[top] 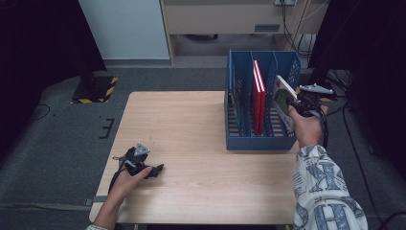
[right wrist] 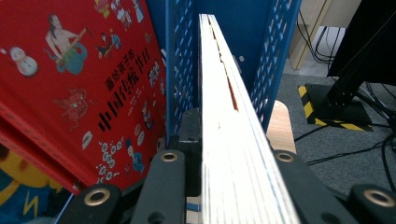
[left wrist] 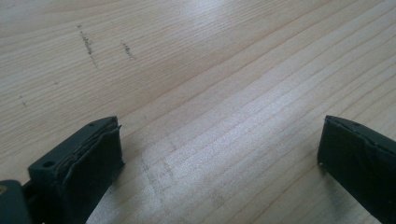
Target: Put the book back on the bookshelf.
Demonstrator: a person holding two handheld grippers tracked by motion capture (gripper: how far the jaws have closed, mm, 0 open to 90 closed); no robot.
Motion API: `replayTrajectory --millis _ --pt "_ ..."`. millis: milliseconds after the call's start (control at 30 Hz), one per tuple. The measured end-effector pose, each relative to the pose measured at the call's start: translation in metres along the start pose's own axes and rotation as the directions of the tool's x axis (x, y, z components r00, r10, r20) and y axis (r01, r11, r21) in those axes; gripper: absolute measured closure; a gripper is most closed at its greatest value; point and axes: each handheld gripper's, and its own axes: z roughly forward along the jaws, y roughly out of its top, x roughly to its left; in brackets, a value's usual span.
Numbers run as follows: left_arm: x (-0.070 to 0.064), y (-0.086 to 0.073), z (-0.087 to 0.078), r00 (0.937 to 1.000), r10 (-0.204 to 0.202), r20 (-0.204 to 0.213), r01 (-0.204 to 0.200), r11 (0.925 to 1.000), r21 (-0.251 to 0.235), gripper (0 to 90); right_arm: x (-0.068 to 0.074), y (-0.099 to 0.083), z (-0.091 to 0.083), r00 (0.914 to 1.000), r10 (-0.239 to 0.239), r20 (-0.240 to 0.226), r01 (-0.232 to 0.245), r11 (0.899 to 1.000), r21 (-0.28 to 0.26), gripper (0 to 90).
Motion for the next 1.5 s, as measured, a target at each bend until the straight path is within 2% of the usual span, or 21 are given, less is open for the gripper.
replayTrajectory --millis 133,433,600,967,1100,1500 --pt "0.0 0.0 0.0 1.0 0.0 0.0 0.0 1.0 0.0 0.0 0.004 -0.003 0.005 0.9999 -0.011 0.007 0.011 1.0 -0.008 75.5" --pt "0.0 0.0 0.0 1.0 -0.001 0.0 0.001 1.0 0.0 0.0 0.008 -0.014 0.023 0.9998 -0.018 0.011 0.017 0.999 0.042 75.5" --pt "0.0 0.0 0.0 1.0 0.0 -0.001 0.0 1.0 0.002 0.0 0.008 -0.018 0.033 0.9999 -0.003 0.011 0.003 0.998 0.067 75.5" --pt "0.0 0.001 0.0 1.0 0.0 -0.001 0.0 1.0 0.002 0.0 0.003 -0.025 0.044 0.9998 0.011 0.018 -0.012 0.996 0.091 75.5" --pt "0.0 0.001 0.0 1.0 0.0 0.0 0.0 1.0 0.002 0.0 0.005 -0.027 0.048 0.9996 0.024 0.015 -0.026 0.995 0.097 75.4" --pt "0.0 0.001 0.0 1.0 0.0 0.0 0.0 1.0 0.001 0.0 0.01 -0.031 0.059 0.9998 0.017 0.013 -0.019 0.993 0.119 75.4"
